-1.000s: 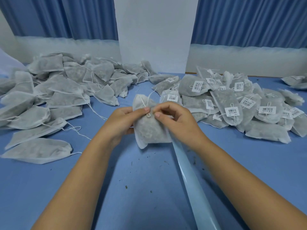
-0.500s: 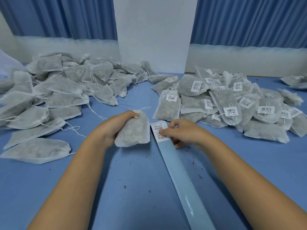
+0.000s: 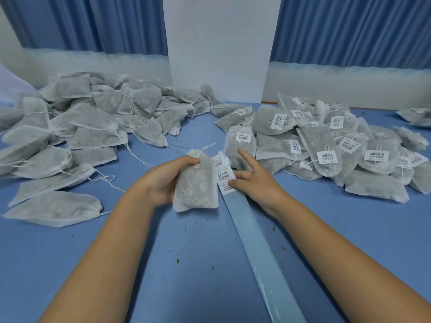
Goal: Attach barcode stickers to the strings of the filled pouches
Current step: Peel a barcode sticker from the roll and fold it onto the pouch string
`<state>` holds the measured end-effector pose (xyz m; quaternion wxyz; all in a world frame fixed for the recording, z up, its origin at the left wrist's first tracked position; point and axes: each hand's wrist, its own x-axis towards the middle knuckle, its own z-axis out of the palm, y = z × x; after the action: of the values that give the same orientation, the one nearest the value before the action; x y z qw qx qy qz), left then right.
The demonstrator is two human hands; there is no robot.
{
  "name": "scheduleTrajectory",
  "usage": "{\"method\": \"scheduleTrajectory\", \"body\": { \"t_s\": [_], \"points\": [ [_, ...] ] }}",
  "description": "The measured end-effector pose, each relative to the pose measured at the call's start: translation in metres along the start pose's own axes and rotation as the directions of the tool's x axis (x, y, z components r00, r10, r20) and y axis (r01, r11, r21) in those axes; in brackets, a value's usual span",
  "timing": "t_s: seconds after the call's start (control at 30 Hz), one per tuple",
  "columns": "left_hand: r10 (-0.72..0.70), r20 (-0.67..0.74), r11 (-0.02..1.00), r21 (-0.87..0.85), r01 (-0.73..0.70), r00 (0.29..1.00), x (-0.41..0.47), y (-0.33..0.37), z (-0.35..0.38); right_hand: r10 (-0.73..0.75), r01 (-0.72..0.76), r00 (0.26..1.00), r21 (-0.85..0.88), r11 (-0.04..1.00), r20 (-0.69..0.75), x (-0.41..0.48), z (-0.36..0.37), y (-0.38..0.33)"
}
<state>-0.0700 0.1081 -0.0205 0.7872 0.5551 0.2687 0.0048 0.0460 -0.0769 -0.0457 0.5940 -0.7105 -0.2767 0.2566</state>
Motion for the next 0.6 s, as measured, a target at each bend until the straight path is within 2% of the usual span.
{"method": "scheduleTrajectory", "body": {
  "t_s": [0.23, 0.3, 0.43, 0.6],
  "points": [
    [-0.018, 0.106, 1.000, 0.004, 0.018, 0.994, 0.002, -0.007, 0.009, -0.043, 0.033, 0.990, 0.077, 0.996, 0.135, 0.002, 0.001, 0.004],
    [-0.012, 0.081, 1.000, 0.020, 0.010, 0.997, 0.003, -0.007, 0.011, -0.051, 0.049, 0.990, 0.021, 0.999, 0.128, 0.000, 0.002, 0.003],
    [0.001, 0.019, 1.000, -0.010, 0.000, 1.000, 0.007, -0.008, 0.008, -0.080, 0.081, 0.997, -0.122, 0.989, 0.013, -0.001, 0.002, 0.001],
    [0.003, 0.047, 0.989, -0.149, 0.004, 0.999, 0.009, -0.007, 0.003, -0.174, 0.183, 0.982, -0.138, 0.973, 0.073, -0.001, -0.002, 0.001]
  ]
}}
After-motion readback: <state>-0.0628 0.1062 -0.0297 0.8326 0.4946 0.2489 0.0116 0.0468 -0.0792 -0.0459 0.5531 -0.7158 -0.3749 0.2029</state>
